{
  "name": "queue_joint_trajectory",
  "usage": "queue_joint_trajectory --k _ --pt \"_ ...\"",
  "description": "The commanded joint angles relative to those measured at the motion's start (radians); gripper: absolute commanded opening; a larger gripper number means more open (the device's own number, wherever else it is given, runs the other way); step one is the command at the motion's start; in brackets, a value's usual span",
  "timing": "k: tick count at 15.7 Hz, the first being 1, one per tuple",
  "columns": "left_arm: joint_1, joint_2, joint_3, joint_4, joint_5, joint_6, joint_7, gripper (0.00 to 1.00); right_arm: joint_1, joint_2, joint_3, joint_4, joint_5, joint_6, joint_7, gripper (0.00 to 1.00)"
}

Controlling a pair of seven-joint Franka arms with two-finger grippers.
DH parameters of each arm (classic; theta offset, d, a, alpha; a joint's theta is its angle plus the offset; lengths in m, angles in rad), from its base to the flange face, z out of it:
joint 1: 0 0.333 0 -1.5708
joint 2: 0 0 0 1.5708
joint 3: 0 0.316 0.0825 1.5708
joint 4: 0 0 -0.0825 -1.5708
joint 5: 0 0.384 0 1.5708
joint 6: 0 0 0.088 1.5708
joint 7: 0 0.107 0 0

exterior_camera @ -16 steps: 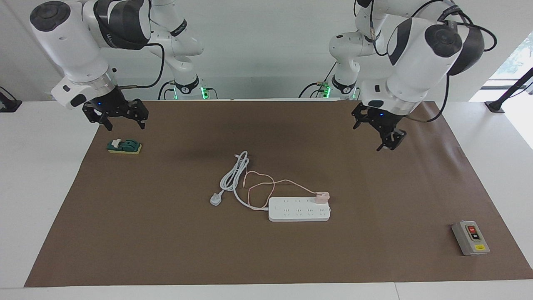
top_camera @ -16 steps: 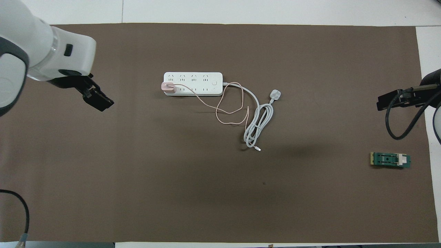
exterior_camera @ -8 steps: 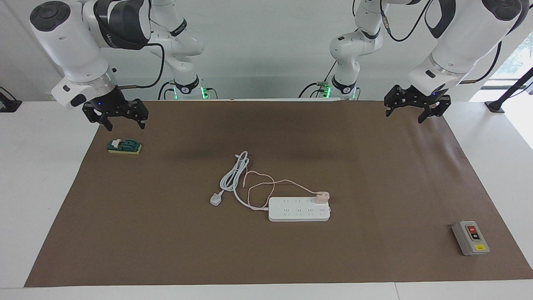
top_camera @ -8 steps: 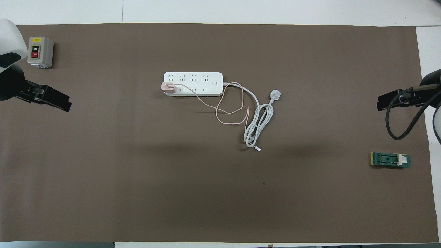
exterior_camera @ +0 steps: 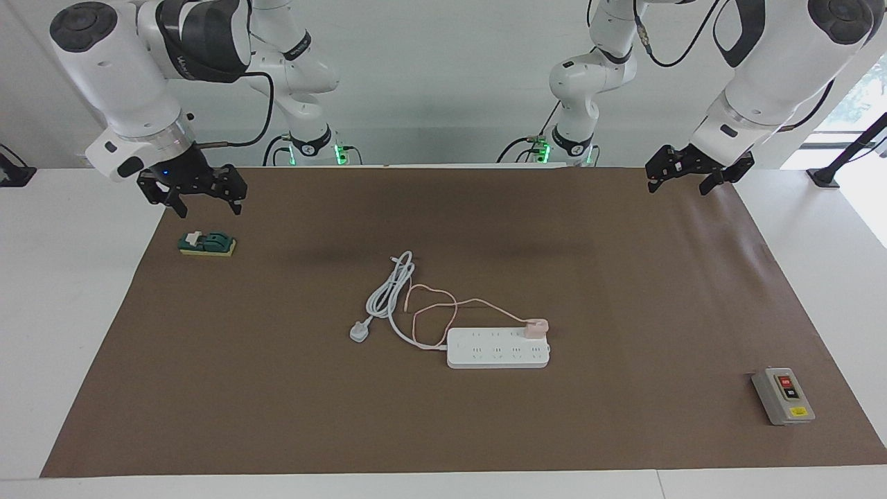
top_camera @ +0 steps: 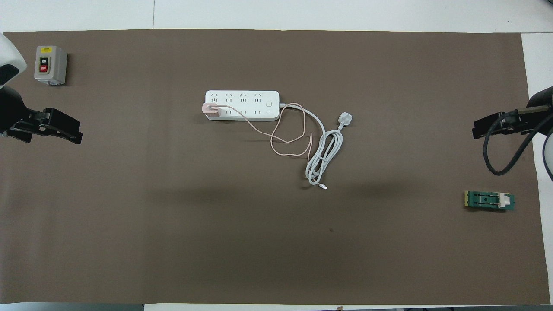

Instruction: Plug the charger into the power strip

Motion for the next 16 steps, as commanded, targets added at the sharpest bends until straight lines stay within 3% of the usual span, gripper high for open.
queue_joint_trajectory --k 1,7,11,16 --pt "0.011 -0.032 -0.003 -0.030 0.022 0.000 -0.023 1.00 -0.012 -0.014 0.011 -0.007 -0.014 -0.011 -0.002 1.00" --pt "0.014 -0.097 -0.003 -0.094 0.037 0.003 0.006 1.00 -0.012 -0.014 0.011 -0.007 -0.014 -0.011 -0.002 1.00" --pt "-0.085 -0.081 0.121 -0.073 0.027 -0.011 0.006 1.00 -0.012 -0.014 0.011 -0.007 -0.014 -0.011 -0.002 1.00" --pt "-0.114 -0.059 0.138 -0.063 0.031 -0.022 0.006 1.00 -0.013 -0.014 0.011 -0.007 -0.014 -0.011 -0.002 1.00"
